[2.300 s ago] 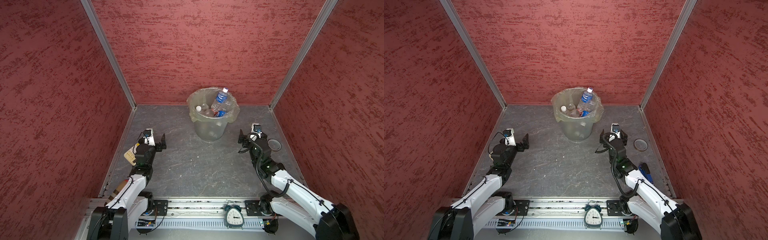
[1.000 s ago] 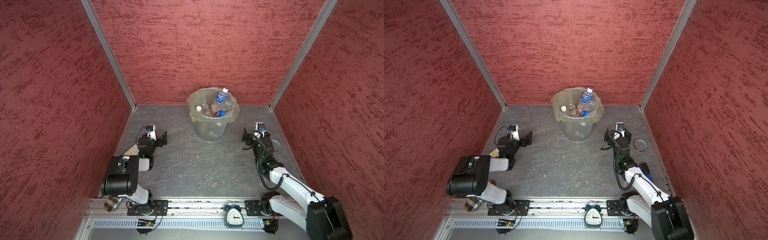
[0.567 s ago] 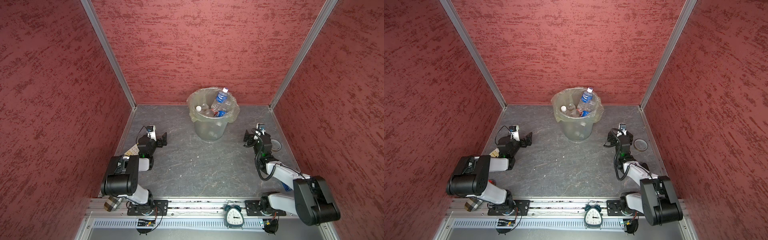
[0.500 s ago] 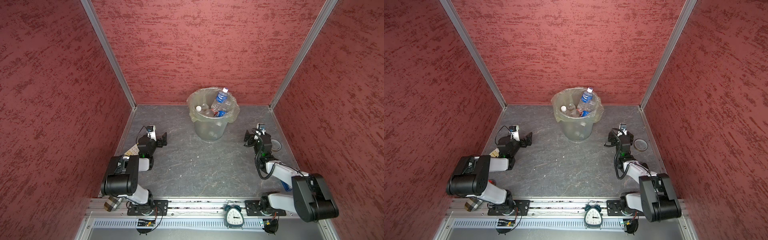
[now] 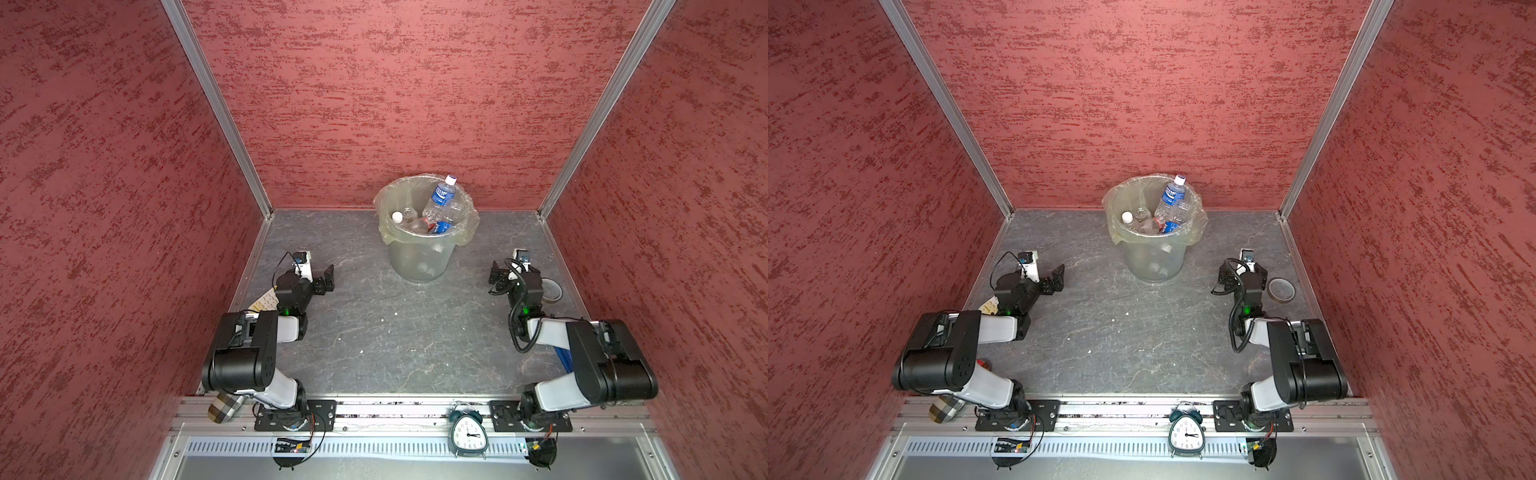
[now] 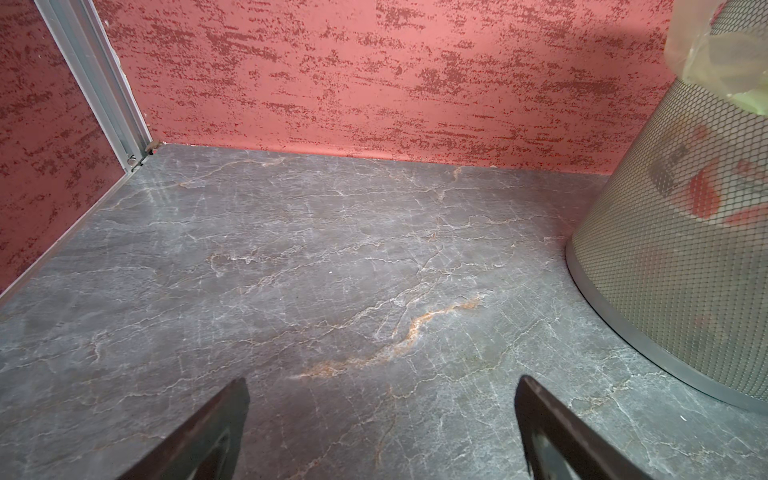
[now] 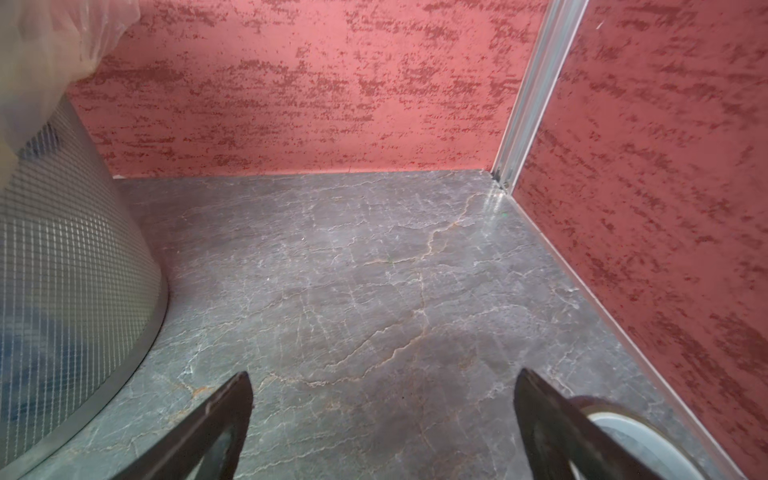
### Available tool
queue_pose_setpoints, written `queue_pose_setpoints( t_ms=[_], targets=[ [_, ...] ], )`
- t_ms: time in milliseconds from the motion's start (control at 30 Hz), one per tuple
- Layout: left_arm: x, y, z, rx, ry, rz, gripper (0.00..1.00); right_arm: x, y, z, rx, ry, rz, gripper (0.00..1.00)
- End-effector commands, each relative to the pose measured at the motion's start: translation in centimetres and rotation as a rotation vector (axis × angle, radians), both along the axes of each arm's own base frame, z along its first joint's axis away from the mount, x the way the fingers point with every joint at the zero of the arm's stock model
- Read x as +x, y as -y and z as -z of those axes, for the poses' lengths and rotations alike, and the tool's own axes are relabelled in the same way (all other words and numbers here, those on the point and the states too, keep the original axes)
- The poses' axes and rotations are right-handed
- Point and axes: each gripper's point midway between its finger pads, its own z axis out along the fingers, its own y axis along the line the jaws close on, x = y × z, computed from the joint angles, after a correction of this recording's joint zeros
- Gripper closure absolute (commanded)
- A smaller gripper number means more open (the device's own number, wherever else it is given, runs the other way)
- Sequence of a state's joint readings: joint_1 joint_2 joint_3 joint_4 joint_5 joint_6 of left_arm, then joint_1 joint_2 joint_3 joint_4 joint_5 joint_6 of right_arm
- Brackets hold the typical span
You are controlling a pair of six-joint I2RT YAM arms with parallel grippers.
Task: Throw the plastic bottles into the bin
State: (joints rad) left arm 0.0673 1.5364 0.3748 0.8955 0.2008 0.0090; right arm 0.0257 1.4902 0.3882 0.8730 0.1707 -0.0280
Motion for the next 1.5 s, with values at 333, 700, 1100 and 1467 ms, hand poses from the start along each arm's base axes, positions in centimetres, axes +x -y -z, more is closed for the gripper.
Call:
queue_pose_setpoints(
  t_ms=[333,700,1100,1467],
  targets=[
    [0.1,-0.1,-0.2,0.016,0.007,-0.002,0.01,-0.6,0.1,-0.7,0.074,0.094,-0.088,0.02],
    [0.0,-0.1,-0.2,0.015,0.006,-0.002,0.01,-1.4,0.2,-0.6,0.069,0.132,-0.082,0.01],
    [0.0,0.0,-0.2,0.016,0.006,0.0,0.01,-1.1,0.1,-0.4,0.074,0.118,-0.093,0.01],
    [-0.3,0.9,-0.3,0.015,0.02,0.063,0.01,-1.2,0.2,-0.4,0.081,0.12,-0.097,0.01]
  ],
)
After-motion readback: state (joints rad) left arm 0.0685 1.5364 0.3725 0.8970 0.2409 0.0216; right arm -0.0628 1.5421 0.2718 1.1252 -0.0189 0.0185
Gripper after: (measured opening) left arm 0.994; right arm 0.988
